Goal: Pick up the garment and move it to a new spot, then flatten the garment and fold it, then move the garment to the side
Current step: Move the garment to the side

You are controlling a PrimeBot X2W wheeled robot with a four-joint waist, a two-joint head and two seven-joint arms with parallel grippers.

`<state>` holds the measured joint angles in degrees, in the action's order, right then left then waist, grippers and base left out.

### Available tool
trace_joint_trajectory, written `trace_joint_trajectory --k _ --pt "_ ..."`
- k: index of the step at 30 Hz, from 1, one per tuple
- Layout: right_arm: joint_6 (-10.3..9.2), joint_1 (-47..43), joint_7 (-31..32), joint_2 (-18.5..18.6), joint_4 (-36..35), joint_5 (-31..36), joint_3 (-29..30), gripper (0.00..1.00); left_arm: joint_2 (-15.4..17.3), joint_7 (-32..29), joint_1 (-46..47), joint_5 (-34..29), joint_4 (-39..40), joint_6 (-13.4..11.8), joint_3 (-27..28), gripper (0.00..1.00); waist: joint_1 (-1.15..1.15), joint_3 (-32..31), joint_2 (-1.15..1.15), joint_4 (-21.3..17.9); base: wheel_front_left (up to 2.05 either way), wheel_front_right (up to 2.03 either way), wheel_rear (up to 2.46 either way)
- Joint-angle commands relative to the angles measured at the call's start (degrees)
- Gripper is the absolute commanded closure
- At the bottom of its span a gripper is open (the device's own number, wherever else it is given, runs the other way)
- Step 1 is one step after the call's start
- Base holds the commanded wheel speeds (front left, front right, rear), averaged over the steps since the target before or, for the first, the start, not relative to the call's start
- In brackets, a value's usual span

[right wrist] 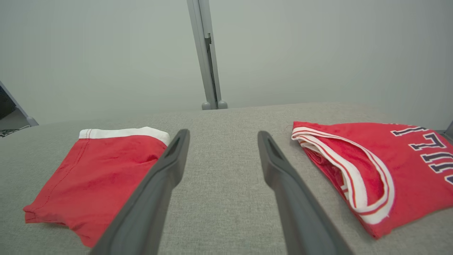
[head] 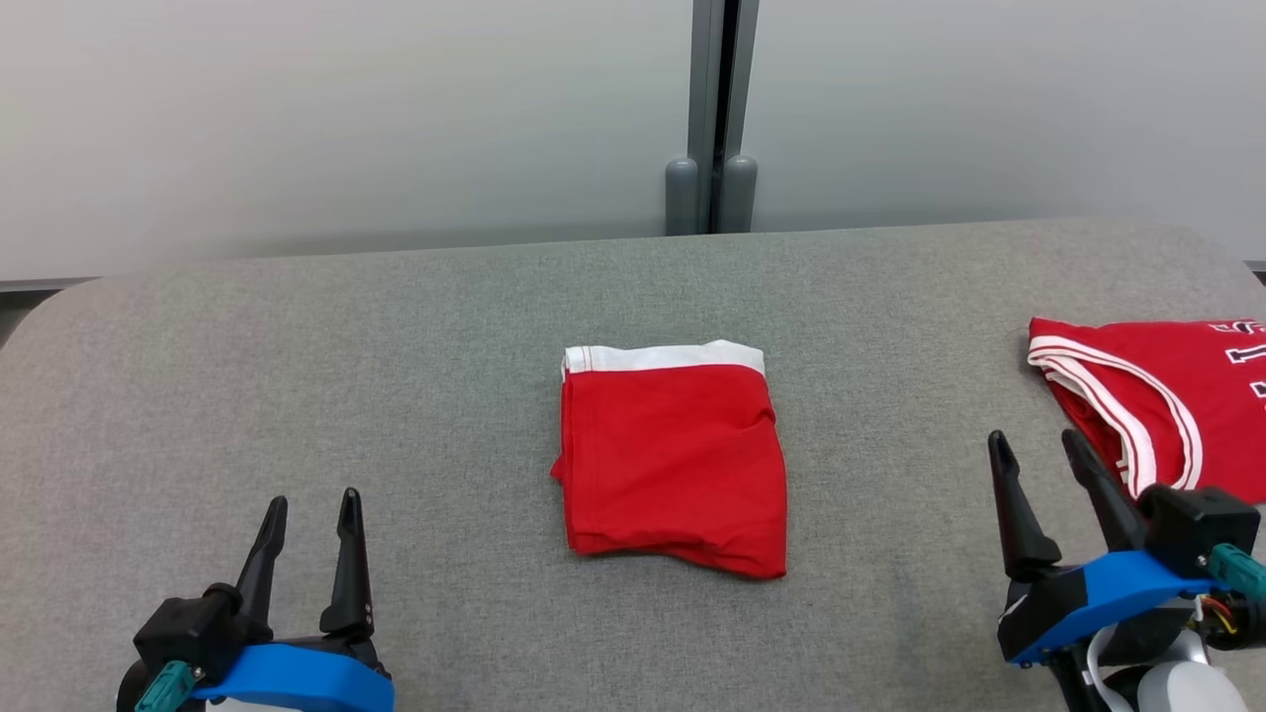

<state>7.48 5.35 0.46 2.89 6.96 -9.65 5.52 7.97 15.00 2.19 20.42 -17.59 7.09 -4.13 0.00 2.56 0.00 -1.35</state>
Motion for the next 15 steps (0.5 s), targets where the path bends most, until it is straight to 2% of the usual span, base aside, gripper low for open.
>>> trace_joint_trajectory --k 1,15 --pt "0.03 -0.9 0.2 0.0 0.1 -0.1 -0.2 0.00 0.2 0.2 -0.3 0.0 -0.3 -0.1 0.1 0.00 0.00 -0.4 0.00 0.0 0.00 0.00 0.00" --pt "0.03 -0.9 1.2 0.2 2.2 -1.0 -3.8 0.00 1.1 -1.1 -1.0 0.7 -0.7 -0.9 -0.3 0.00 0.00 -1.8 0.00 -0.3 0.00 0.00 0.00"
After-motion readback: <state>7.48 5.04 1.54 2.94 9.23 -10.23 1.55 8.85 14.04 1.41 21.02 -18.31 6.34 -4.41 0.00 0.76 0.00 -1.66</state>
